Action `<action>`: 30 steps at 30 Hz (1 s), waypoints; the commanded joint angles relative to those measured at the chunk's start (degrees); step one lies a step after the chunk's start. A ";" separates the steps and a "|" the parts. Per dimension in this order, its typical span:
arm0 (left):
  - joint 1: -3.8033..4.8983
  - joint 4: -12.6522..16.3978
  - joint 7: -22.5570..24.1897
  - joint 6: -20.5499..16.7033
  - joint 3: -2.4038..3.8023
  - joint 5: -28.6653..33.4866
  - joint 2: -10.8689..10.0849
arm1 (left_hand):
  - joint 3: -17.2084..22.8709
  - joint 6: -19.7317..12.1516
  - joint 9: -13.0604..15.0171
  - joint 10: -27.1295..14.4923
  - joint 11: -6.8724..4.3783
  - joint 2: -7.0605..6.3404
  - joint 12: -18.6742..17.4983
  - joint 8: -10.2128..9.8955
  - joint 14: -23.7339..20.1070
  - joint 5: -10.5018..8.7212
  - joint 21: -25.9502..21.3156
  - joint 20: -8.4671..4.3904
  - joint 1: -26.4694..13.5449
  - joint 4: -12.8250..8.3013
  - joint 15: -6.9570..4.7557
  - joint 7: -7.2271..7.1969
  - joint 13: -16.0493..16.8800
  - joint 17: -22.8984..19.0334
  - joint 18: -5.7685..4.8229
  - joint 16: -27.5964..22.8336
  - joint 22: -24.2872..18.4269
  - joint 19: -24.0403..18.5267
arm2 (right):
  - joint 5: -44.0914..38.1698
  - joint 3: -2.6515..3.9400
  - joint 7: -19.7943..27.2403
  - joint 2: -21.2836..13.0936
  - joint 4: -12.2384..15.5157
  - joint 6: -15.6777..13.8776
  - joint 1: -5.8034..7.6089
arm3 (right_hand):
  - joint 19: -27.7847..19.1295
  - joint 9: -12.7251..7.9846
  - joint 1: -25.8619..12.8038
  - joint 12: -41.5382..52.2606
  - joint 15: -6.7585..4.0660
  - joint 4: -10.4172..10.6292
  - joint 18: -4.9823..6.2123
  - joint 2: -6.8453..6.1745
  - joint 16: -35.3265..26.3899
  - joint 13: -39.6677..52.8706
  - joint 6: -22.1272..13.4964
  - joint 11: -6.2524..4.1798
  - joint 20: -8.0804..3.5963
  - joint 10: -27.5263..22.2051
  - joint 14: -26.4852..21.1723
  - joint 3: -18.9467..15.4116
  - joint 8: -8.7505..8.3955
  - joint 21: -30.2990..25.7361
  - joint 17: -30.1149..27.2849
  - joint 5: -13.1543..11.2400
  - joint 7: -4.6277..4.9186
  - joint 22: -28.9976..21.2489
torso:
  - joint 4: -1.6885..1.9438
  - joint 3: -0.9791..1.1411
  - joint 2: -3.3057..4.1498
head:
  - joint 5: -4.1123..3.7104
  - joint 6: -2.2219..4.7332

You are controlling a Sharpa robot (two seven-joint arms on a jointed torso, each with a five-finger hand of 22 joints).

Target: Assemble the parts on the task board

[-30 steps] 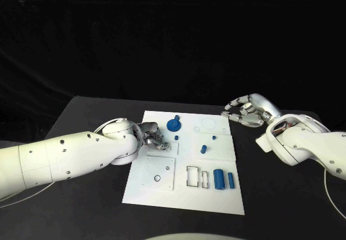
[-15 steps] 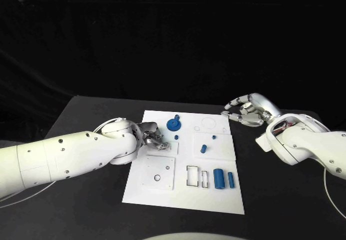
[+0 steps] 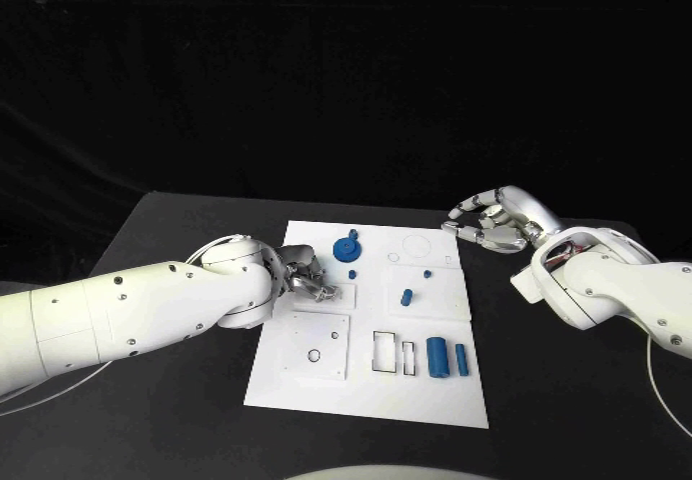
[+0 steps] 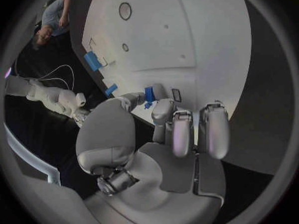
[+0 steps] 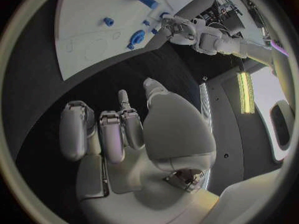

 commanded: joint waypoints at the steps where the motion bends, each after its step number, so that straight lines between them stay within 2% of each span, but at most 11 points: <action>1: -0.28 0.15 -0.43 2.77 -0.17 1.05 0.00 | -0.17 0.25 -0.04 0.36 -0.05 0.08 0.25 -0.02 6.06 0.23 0.24 -0.16 -0.71 0.00 -0.16 0.19 0.04 15.10 -0.56 0.19 0.91 0.78 | -0.62 0.00 0.29 0.07 -0.01 0.67 -0.06 | 0.00 0.07 -0.57 -0.15 -0.28 -0.02 0.37 -0.10 -0.33 7.15 -0.33 -0.27 -0.39 0.00 4.52 -0.22 0.21 -0.32 8.50 0.14 -0.08 5.57 | 0.07 -0.01 0.00 | 0.03 0.00; 21: -0.13 -0.35 -0.46 2.42 0.30 1.00 0.03 | -2.39 0.35 -0.17 0.30 -0.06 -0.03 0.17 -0.17 6.06 0.30 0.21 -0.17 -2.45 0.01 -0.17 0.16 0.02 15.10 -0.56 0.19 0.91 0.77 | -0.62 -0.01 0.34 0.11 -0.09 0.56 -0.17 | -0.03 0.06 -0.79 -0.23 -0.28 0.00 0.39 -0.12 -0.38 7.07 -0.39 -0.26 -0.39 -0.07 4.49 -0.32 0.23 -0.38 8.37 0.10 -0.07 5.53 | 0.02 -0.07 0.00 | 0.06 0.18; 30: 0.01 -0.08 -0.43 2.31 0.93 0.98 -0.15 | -3.45 0.36 -0.21 0.30 -0.08 0.01 0.18 -0.22 6.06 0.25 0.18 -0.19 -3.25 0.02 -0.19 0.12 0.06 15.10 -0.55 0.19 0.88 0.76 | -0.62 -0.01 0.37 0.14 -0.14 0.51 -0.23 | -0.05 0.06 -0.89 -0.25 -0.28 0.01 0.40 -0.13 -0.37 7.05 -0.41 -0.26 -0.39 -0.08 4.50 -0.37 0.25 -0.43 8.39 0.07 -0.07 5.51 | 0.06 -0.02 -0.06 | 0.09 0.32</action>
